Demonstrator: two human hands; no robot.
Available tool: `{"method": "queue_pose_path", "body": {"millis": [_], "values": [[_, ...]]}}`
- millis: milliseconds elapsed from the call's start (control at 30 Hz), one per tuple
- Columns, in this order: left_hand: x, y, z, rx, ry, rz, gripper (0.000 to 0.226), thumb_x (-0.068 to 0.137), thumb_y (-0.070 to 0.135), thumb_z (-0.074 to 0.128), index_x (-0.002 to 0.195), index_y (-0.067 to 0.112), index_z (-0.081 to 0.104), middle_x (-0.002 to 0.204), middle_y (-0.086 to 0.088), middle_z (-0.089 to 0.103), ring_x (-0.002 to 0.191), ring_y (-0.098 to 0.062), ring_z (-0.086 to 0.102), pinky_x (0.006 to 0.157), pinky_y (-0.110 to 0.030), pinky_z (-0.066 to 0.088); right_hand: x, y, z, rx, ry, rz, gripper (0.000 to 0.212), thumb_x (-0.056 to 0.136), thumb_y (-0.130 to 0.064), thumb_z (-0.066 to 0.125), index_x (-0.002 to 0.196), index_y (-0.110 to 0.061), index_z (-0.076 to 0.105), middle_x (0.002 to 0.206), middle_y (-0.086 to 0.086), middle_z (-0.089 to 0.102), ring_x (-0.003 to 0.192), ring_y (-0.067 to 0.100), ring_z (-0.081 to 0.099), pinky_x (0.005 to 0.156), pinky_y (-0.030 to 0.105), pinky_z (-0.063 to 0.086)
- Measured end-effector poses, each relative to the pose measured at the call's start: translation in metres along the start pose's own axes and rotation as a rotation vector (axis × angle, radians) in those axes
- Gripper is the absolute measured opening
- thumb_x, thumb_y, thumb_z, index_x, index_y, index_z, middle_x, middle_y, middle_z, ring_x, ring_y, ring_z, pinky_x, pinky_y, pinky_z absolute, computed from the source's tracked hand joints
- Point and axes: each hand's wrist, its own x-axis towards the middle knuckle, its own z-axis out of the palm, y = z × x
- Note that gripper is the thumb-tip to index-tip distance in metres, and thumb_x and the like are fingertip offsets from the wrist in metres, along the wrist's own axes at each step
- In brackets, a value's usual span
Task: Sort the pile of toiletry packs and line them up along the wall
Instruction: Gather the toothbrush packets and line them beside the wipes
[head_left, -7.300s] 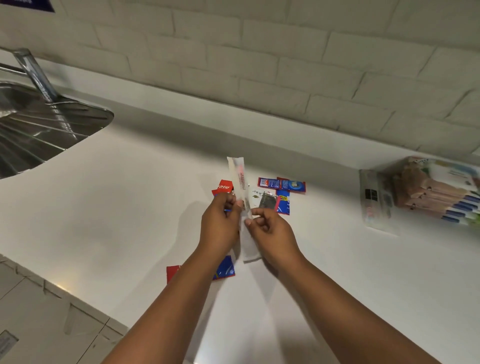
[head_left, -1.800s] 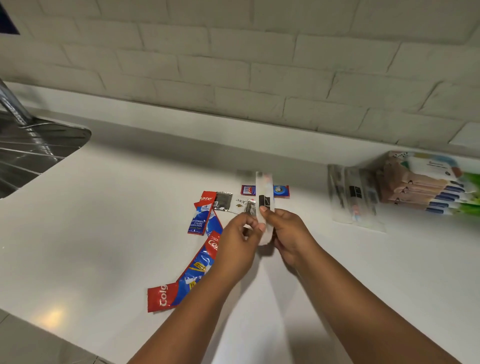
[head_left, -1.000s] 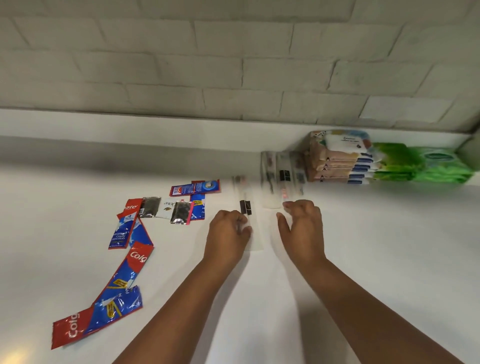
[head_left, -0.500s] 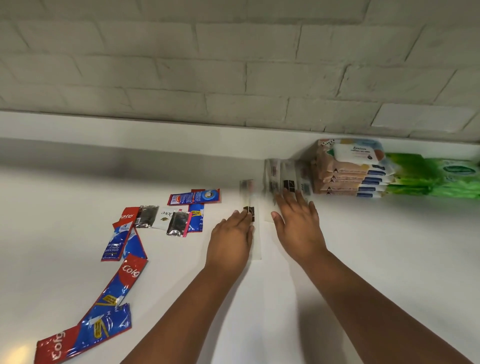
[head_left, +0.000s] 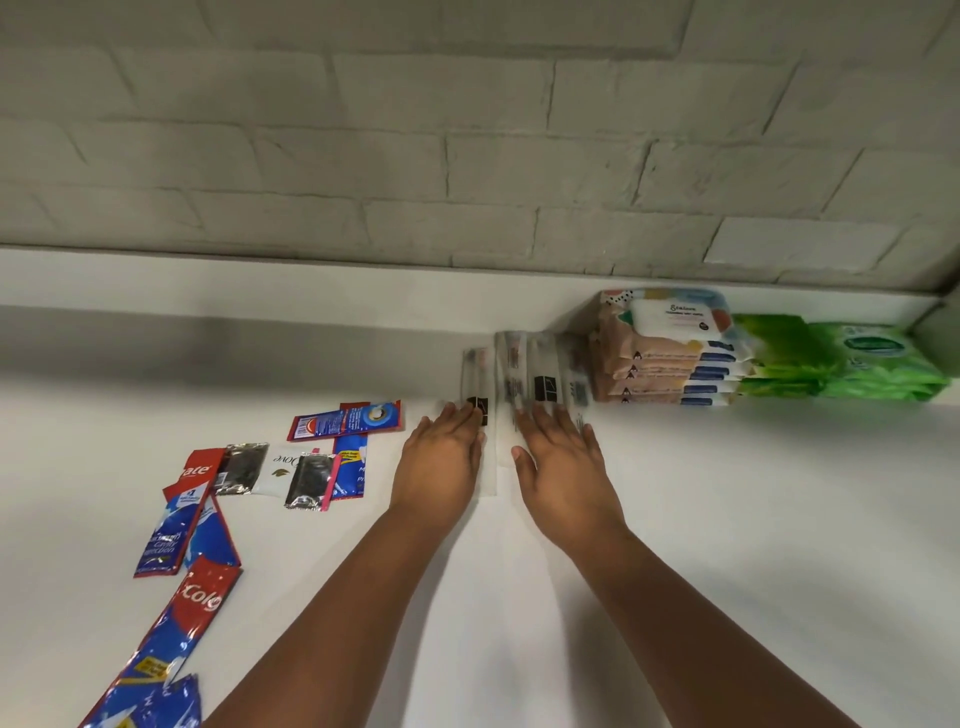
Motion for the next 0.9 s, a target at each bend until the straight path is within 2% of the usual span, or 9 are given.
{"method": "queue_pose_path", "body": {"millis": [100, 300, 433, 700, 900], "values": [[0.008, 0.002, 0.000, 0.008, 0.019, 0.024, 0.057, 0.093, 0.035, 0.018, 0.130, 0.011, 0.055, 0.136, -0.008, 0.054, 0.130, -0.026, 0.046, 0.106, -0.040, 0.034, 0.000, 0.000, 0.001, 0.005, 0.014, -0.005, 0.060, 0.095, -0.045, 0.011, 0.151, -0.028, 0.022, 0.158, -0.004, 0.024, 0.147, 0.020, 0.014, 0.119, 0.043, 0.009], [0.020, 0.002, 0.005, -0.005, 0.046, 0.028, 0.039, 0.095, 0.021, 0.040, 0.128, 0.009, 0.057, 0.132, -0.010, 0.057, 0.127, -0.030, 0.049, 0.104, -0.041, 0.038, 0.000, 0.001, 0.001, 0.015, 0.008, 0.003, 0.054, 0.099, -0.040, 0.020, 0.151, -0.028, 0.021, 0.158, -0.006, 0.023, 0.147, 0.019, 0.013, 0.119, 0.041, 0.008], [0.028, 0.002, 0.007, 0.001, 0.049, 0.037, 0.047, 0.092, 0.026, 0.030, 0.123, 0.008, 0.061, 0.126, -0.010, 0.062, 0.122, -0.031, 0.053, 0.100, -0.042, 0.042, 0.000, 0.000, 0.000, 0.023, 0.005, 0.007, 0.052, 0.099, -0.038, 0.026, 0.151, -0.028, 0.022, 0.158, -0.007, 0.023, 0.147, 0.018, 0.013, 0.120, 0.042, 0.009], [0.036, 0.000, 0.013, -0.083, 0.021, 0.011, 0.047, 0.094, 0.025, 0.031, 0.133, 0.009, 0.052, 0.139, -0.010, 0.050, 0.134, -0.027, 0.040, 0.111, -0.038, 0.032, 0.001, 0.000, 0.001, 0.026, 0.016, 0.008, 0.055, 0.096, -0.040, 0.021, 0.150, -0.028, 0.023, 0.157, -0.007, 0.025, 0.146, 0.018, 0.016, 0.119, 0.041, 0.010], [0.037, 0.000, 0.014, -0.089, 0.037, 0.010, 0.038, 0.095, 0.012, 0.046, 0.132, 0.007, 0.053, 0.139, -0.012, 0.051, 0.134, -0.028, 0.040, 0.111, -0.038, 0.032, 0.001, 0.001, 0.002, 0.013, 0.021, 0.014, 0.053, 0.099, -0.037, 0.026, 0.150, -0.027, 0.024, 0.157, -0.005, 0.026, 0.146, 0.019, 0.016, 0.118, 0.041, 0.008]]}}
